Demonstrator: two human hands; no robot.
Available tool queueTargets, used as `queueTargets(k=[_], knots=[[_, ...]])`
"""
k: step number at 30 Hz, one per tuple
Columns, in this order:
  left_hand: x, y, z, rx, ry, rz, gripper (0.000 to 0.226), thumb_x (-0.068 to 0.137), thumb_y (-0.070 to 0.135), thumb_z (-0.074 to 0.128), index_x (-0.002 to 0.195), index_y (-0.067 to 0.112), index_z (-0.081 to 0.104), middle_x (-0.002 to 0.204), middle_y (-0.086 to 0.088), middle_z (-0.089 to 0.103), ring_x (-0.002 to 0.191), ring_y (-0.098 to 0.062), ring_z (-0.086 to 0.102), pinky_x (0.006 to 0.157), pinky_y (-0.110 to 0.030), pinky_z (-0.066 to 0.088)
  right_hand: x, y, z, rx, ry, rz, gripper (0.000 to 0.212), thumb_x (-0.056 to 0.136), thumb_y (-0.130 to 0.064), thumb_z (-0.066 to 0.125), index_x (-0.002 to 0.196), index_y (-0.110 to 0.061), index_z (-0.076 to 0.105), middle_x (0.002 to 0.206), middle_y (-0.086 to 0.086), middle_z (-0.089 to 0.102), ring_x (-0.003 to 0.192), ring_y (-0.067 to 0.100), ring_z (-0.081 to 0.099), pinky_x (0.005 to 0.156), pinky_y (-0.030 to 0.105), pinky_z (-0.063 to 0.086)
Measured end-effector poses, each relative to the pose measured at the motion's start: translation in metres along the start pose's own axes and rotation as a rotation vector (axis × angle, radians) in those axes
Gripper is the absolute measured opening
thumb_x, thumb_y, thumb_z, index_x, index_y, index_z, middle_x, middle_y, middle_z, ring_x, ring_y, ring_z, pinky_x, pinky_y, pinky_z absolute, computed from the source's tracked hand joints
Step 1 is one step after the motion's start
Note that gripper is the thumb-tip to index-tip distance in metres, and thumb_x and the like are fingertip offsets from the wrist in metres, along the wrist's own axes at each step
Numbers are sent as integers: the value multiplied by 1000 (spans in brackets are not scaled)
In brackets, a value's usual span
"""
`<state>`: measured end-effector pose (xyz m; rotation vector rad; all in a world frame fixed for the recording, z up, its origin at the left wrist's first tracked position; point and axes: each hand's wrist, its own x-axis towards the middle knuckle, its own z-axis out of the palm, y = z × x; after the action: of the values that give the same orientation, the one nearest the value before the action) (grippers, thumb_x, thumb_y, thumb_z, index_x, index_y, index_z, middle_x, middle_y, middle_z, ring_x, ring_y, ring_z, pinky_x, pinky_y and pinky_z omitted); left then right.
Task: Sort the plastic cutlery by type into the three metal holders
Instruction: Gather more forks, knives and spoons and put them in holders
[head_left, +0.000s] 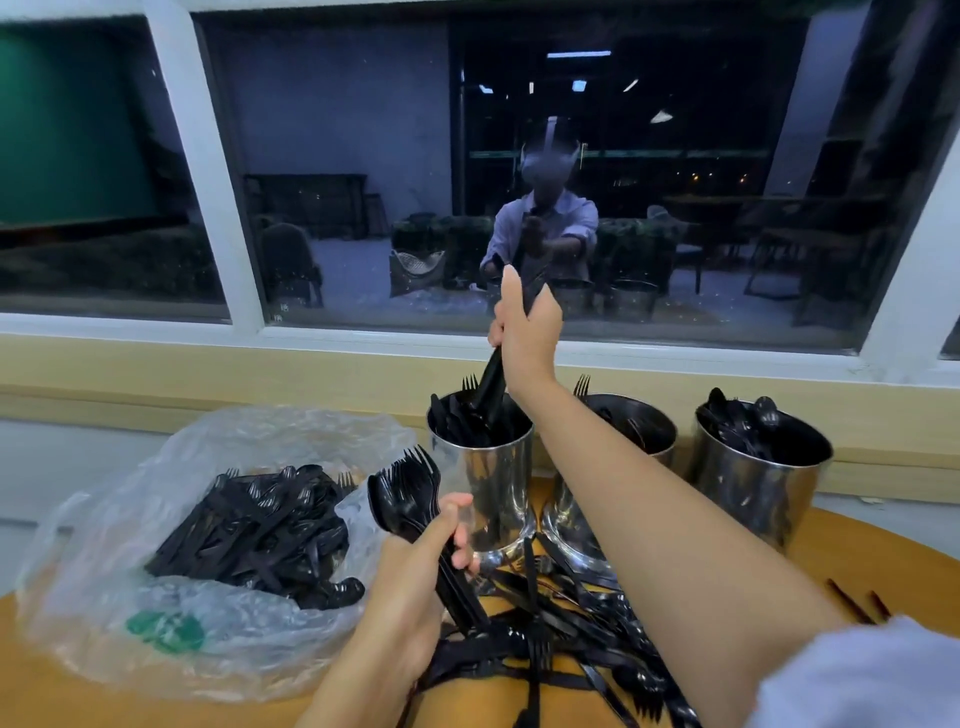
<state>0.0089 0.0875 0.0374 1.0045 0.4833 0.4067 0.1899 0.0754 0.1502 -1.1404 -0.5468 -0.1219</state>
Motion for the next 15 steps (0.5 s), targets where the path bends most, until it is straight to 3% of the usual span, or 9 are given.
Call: queueTargets(k=[2,4,7,9,11,15], knots=[[8,-1,-5,7,3,-1,19,98,19,54,107,7,66,61,-1,44,54,-13,38,71,-35,43,-2,30,0,-201,-96,41,33,99,-27,54,73,-10,46,54,2,48,46,11,47,54,25,43],[13,-1,-8,12,-5,-5,20,98,18,54,109,6,67,62,-1,44,52,-13,40,71,-36,43,-7,53,-7,-471,-294,148,33,94,-31,62,68,-11,56,60,-3,58,58,9,54,67,26,43],[13,1,-6,5,-54,-12,21,99,14,53,111,4,65,63,-1,46,53,-12,40,69,-34,45,-2,53,-16,-706,-519,297,33,84,-39,74,81,-6,70,84,0,68,81,14,60,67,24,42],[11,2,-2,-3,-89,-22,21,99,14,52,114,3,64,63,0,47,53,-11,41,67,-32,46,6,41,-24,-836,-523,265,46,82,-41,75,106,-2,71,109,8,68,102,21,61,82,27,45],[6,2,1,-7,-112,-40,21,99,14,52,114,4,64,63,0,48,53,-10,42,67,-31,47,8,27,-33,-918,-485,203,52,85,-38,72,117,4,66,123,16,64,114,28,58,95,30,43],[-9,2,6,-27,-185,-83,22,99,14,53,116,4,63,63,1,49,52,-10,43,67,-30,49,-19,-3,-52,-850,-411,118,26,95,-28,61,101,-5,73,106,5,71,95,15,61,82,25,44]])
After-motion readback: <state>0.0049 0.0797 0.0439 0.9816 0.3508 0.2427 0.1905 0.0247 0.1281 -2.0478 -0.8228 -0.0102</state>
